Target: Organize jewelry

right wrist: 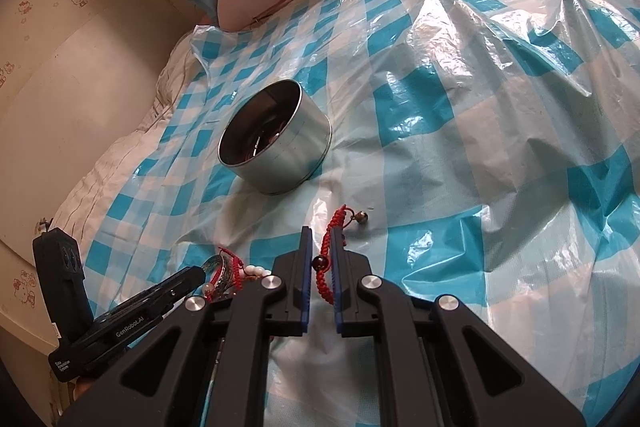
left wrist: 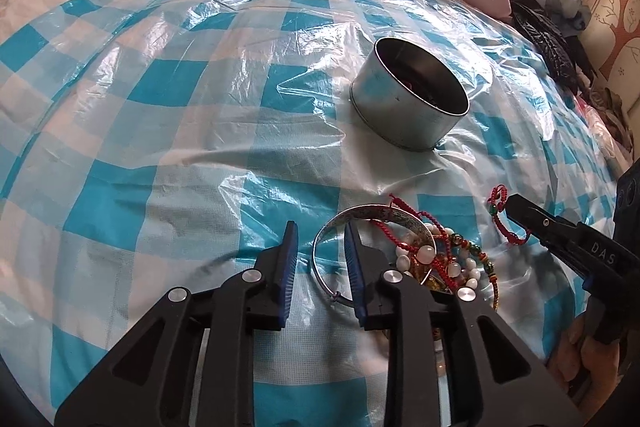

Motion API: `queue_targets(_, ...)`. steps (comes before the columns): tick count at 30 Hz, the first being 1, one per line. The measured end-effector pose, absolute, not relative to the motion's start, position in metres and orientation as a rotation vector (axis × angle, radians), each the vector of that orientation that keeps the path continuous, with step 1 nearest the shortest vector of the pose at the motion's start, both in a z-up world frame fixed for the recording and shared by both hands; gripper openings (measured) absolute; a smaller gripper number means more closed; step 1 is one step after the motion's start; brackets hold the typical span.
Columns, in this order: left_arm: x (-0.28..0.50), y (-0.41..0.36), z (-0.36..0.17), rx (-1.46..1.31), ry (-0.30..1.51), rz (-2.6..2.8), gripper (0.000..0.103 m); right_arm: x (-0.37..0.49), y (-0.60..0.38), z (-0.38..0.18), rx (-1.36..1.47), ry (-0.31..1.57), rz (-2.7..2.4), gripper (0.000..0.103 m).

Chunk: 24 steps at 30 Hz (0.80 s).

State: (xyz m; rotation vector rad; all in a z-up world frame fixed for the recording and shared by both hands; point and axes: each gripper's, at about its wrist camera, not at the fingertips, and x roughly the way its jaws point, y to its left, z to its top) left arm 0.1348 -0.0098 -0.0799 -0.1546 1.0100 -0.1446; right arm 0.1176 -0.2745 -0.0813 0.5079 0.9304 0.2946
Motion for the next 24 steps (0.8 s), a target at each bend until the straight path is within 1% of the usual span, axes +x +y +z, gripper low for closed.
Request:
queue_targets(1, 0.134, -0.013, -0.079, -0.133, 1.007, -0.141, 0.025, 0.118, -0.273, -0.081, 0.496, 0.931, 0.285, 0.026)
queue_targets(2, 0.133, -0.016, -0.079, -0.113, 1.004, -0.138, 0.025, 0.117, -0.272, -0.079, 0.479, 0.927, 0.272, 0.04)
queue_targets(3, 0.133, -0.019, -0.079, -0.093, 1.001, -0.133, 0.025, 0.116, -0.27, -0.078, 0.454, 0.925, 0.255, 0.05)
queue_targets(4, 0.132, -0.021, -0.078, -0.075, 0.999, -0.131, 0.025, 0.116, -0.267, -0.078, 0.423, 0.932, 0.237, 0.052)
queue_targets(6, 0.131, -0.026, -0.078, -0.048, 0.998, -0.138, 0.023, 0.119, -0.259, -0.081, 0.358, 0.965, 0.21, 0.052)
queue_targets(7, 0.129, -0.028, -0.077, -0.032, 0.989, -0.136, 0.019, 0.12, -0.254, -0.082, 0.316, 0.976, 0.199, 0.052)
queue_targets(8, 0.128, -0.03, -0.075, -0.017, 0.977, -0.139, 0.01, 0.121, -0.25, -0.083, 0.272, 0.983, 0.189, 0.052)
queue_targets(9, 0.125, -0.033, -0.072, -0.008, 0.963, -0.15, 0.004, 0.121, -0.245, -0.083, 0.232, 0.986, 0.183, 0.048)
queue_targets(10, 0.123, -0.035, -0.069, 0.005, 0.945, -0.156, 0.002, 0.12, -0.241, -0.083, 0.206, 0.989, 0.189, 0.04)
queue_targets(11, 0.119, -0.036, -0.065, 0.011, 0.922, -0.165, 0.0, 0.12, -0.238, -0.083, 0.191, 0.989, 0.196, 0.027)
queue_targets(12, 0.116, -0.037, -0.06, 0.003, 0.895, -0.19, 0.0, 0.119, -0.237, -0.082, 0.185, 0.985, 0.206, 0.018)
queue_targets(14, 0.104, -0.034, -0.045, -0.033, 0.813, -0.255, 0.0, 0.117, -0.238, -0.079, 0.186, 0.966, 0.212, 0.013)
queue_targets(16, 0.094, -0.029, -0.032, -0.063, 0.733, -0.282, 0.0, 0.114, -0.243, -0.074, 0.208, 0.936, 0.215, 0.013)
queue_targets(18, 0.093, -0.024, -0.029, -0.083, 0.718, -0.26, 0.0, 0.112, -0.246, -0.07, 0.235, 0.912, 0.218, 0.013)
queue_targets(24, 0.117, -0.022, -0.05, -0.11, 0.871, -0.23, 0.001, 0.109, -0.251, -0.063, 0.272, 0.877, 0.234, 0.013)
